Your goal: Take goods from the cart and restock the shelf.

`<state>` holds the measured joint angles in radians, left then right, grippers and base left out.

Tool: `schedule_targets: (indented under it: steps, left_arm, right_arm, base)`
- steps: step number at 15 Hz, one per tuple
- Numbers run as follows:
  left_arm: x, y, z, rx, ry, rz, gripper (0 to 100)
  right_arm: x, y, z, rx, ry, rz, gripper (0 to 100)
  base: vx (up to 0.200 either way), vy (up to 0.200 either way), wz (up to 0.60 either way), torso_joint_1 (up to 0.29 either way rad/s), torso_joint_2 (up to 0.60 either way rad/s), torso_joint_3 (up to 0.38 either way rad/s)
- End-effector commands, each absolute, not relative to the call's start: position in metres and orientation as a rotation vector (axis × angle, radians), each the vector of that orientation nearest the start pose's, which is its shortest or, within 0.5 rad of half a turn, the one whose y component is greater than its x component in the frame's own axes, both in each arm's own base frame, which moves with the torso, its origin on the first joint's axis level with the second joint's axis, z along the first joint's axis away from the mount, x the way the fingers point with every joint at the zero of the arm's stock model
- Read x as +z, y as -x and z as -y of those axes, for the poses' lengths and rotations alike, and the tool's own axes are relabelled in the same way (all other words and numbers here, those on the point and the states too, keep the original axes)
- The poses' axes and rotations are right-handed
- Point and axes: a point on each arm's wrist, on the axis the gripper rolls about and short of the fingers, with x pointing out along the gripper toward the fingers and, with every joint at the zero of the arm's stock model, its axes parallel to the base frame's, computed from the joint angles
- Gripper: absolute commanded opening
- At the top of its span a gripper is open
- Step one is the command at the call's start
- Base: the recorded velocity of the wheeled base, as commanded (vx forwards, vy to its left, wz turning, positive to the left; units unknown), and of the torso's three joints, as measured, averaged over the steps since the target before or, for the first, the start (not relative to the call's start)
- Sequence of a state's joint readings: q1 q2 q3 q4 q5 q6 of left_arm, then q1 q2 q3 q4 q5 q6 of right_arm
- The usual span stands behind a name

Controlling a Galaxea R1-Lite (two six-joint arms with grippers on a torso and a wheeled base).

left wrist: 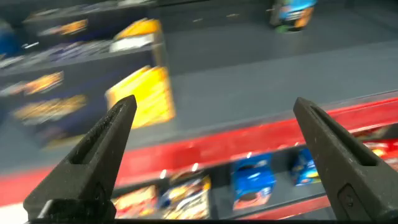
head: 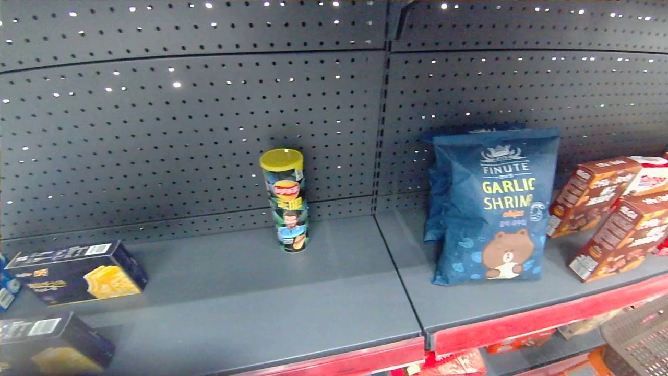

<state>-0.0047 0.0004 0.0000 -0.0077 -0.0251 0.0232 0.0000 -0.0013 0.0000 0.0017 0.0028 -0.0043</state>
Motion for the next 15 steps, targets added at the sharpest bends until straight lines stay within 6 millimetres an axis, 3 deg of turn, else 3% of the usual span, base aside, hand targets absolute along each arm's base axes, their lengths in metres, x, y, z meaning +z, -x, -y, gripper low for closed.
schedule_targets:
  steps: [1, 12, 15]
  left_arm:
    - [0.0763, 0.0228, 0.0005, -0.031, -0.023, 0.008, 100]
    - [0.0763, 0.0228, 0.0004, -0.029, -0.023, 0.008, 100]
    - [0.0763, 0.0228, 0.0004, -0.029, -0.023, 0.008, 100]
  right_arm:
    - [0.0753, 0.0228, -0.0001, 0.003, 0.005, -0.002, 100]
    - [0.0753, 0.0228, -0.0001, 0.003, 0.005, -0.002, 100]
    - [0.0753, 0.0228, -0.0001, 0.003, 0.005, -0.002, 100]
  base:
    - [0.000, 0.000, -0.60, 0.002, 0.00, -0.002]
    - [0.000, 0.000, -0.60, 0.003, 0.00, 0.002]
    - [0.000, 0.000, 0.00, 0.000, 0.00, 0.000]
